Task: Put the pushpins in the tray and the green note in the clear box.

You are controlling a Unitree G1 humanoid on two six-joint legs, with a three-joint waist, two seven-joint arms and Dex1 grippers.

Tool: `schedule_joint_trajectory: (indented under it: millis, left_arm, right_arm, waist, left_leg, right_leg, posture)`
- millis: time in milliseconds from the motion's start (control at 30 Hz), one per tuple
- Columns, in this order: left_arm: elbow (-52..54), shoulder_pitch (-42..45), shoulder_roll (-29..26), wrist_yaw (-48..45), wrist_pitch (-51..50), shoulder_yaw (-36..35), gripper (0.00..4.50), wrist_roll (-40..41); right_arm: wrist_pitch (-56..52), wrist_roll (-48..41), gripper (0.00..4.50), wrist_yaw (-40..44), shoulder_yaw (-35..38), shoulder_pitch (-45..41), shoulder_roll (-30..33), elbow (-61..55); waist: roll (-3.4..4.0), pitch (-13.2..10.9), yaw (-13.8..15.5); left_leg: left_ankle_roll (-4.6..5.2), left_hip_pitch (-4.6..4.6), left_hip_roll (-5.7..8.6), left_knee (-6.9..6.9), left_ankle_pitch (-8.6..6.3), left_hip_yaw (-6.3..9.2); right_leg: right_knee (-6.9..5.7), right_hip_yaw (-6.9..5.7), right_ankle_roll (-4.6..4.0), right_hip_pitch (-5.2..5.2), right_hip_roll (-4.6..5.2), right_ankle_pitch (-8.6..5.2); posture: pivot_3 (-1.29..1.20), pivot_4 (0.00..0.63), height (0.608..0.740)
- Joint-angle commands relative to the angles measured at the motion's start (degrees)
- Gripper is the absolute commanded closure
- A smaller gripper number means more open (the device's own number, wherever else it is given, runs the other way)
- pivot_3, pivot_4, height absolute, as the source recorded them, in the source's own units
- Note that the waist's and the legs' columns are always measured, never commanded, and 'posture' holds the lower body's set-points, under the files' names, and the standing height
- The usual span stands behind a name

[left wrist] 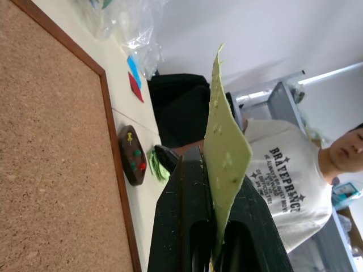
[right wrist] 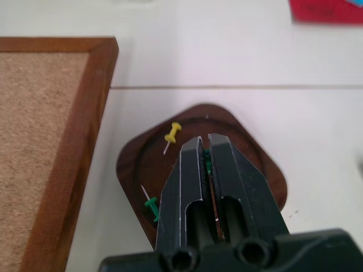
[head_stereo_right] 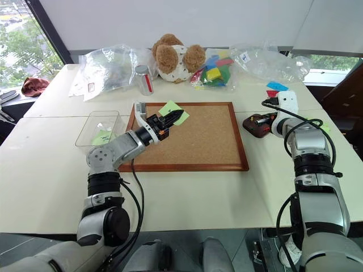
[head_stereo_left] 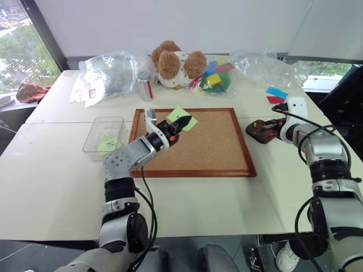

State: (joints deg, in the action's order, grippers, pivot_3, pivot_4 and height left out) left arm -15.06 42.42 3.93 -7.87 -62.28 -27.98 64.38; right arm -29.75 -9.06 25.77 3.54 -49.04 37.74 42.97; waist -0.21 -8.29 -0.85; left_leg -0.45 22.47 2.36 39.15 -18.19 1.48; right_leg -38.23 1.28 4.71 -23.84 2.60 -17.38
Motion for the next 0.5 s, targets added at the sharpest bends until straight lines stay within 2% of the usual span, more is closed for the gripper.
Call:
schedule_joint_trajectory:
  millis: [33,200,300,467,500]
  left_arm:
    - [2.6,0.1,-0.4,0.4,0.3,0.5,4.44,2.1]
    - [2.8,-0.1,-0.6,0.9,0.6,0.9,4.44,2.6]
    - [2.7,-0.1,-0.9,0.8,0.7,1.2,4.50,2.7]
    - [2.7,-0.3,-1.1,0.7,0.7,1.4,4.50,2.7]
    - [2.7,-0.3,-1.1,0.7,0.7,1.5,4.50,2.7]
  right_arm:
    - [2.2,0.3,4.50,1.3,1.4,-1.9,-0.3,1.5]
    - [2.9,0.9,4.50,2.1,1.1,-1.7,-0.6,2.5]
    - [2.4,1.0,3.59,2.6,1.4,-1.8,-0.4,1.5]
    - [1.4,1.1,1.08,3.1,1.5,-1.6,-0.1,-0.6]
    - [1.1,1.0,1.08,3.2,1.5,-1.6,0.1,-1.4]
  waist:
    - [0.00,0.0,0.0]
    - [0.00,0.0,0.1]
    - [0.00,0.0,0.1]
    - [0.00,0.0,0.1]
    - [0.00,0.0,0.1]
  left_leg:
    - [0.00,0.00,0.00,0.00,0.00,0.00]
    - [0.00,0.00,0.00,0.02,0.00,0.00]
    - [0.00,0.00,0.00,0.02,0.00,0.01]
    - [0.00,0.00,0.00,0.02,0.00,0.01]
    - [0.00,0.00,0.00,0.02,0.00,0.01]
  right_leg:
    - [0.00,0.00,0.00,0.00,0.00,0.00]
    - [0.01,0.00,0.00,0.02,0.00,0.00]
    - [0.02,-0.01,0.00,0.03,0.00,0.00]
    - [0.02,-0.01,0.00,0.03,0.00,0.00]
    - [0.02,-0.01,0.00,0.03,0.00,0.00]
  posture:
    - [0.00,0.150,0.740]
    - [0.00,0.150,0.740]
    - [0.00,0.150,0.740]
    - [0.00,0.150,0.740]
    - [0.00,0.150,0.740]
